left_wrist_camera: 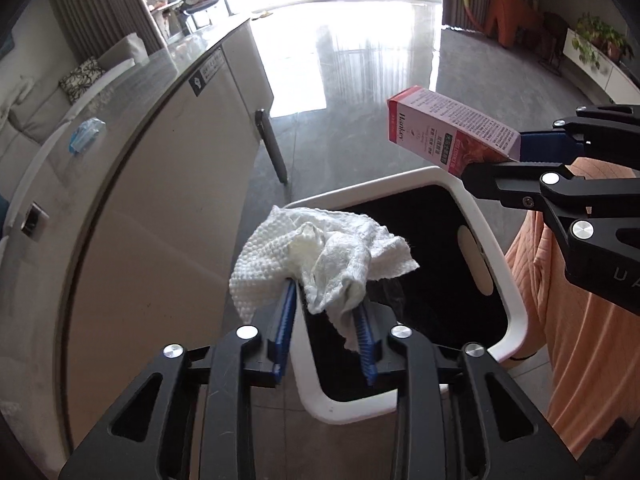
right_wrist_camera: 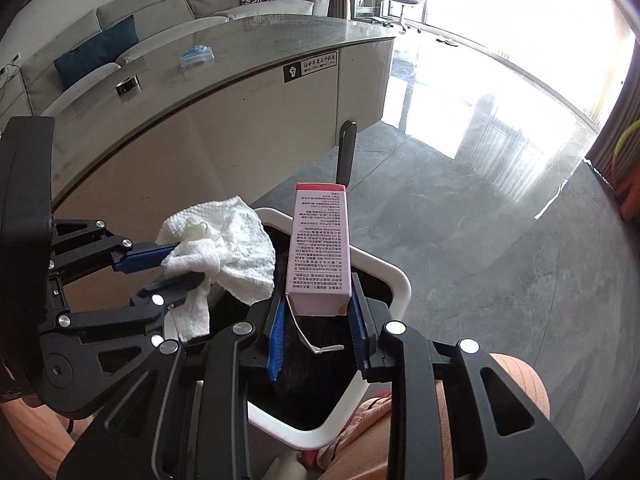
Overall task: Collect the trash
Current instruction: 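Carry tissue and pink box over the bin and open both grippers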
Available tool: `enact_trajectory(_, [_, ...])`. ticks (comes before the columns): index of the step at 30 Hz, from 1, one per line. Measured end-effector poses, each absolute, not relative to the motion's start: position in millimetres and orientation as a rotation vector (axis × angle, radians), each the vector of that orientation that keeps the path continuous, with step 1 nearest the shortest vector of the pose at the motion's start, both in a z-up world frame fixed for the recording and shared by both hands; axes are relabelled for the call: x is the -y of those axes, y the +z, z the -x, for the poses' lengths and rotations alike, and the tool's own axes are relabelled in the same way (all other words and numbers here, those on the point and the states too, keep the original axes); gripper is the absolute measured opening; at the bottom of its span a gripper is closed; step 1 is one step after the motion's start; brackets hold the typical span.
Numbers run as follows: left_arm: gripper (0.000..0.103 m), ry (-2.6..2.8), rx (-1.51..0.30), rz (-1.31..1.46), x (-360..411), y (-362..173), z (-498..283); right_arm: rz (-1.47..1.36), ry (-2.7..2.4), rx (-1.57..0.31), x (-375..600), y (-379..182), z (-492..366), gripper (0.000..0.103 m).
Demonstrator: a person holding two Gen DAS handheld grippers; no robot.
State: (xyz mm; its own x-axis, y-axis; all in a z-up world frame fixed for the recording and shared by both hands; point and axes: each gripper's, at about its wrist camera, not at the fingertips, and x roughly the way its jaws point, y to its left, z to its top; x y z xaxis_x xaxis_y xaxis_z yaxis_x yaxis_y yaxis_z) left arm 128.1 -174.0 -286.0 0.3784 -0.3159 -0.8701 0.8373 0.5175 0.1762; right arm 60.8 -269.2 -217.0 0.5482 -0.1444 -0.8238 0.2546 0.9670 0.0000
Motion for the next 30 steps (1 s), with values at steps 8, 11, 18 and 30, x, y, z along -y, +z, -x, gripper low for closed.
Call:
enact_trajectory(8, [0.098,-0.785,-0.743,-0.835,180,-294,-102,-0.131,-0.230,-0.980,271,-222,-62,0.029])
enact_trajectory(11, [0.098,-0.787,-0.718,-0.840,180,-291,-98,-0.128,-0.228,-0.978,271,-221,-62,0.029])
enact_trajectory(18, [0.098,-0.770,-0.737,-0.813,177,-287,-106,-0.137,-0.224,-0.980,272,-222,-62,0.029])
enact_trajectory(30, [0.098,-0.630,-0.761,-0.725,156,-267,-152,-0.157,-0.202,-1.013,269,-230,-69,0.029])
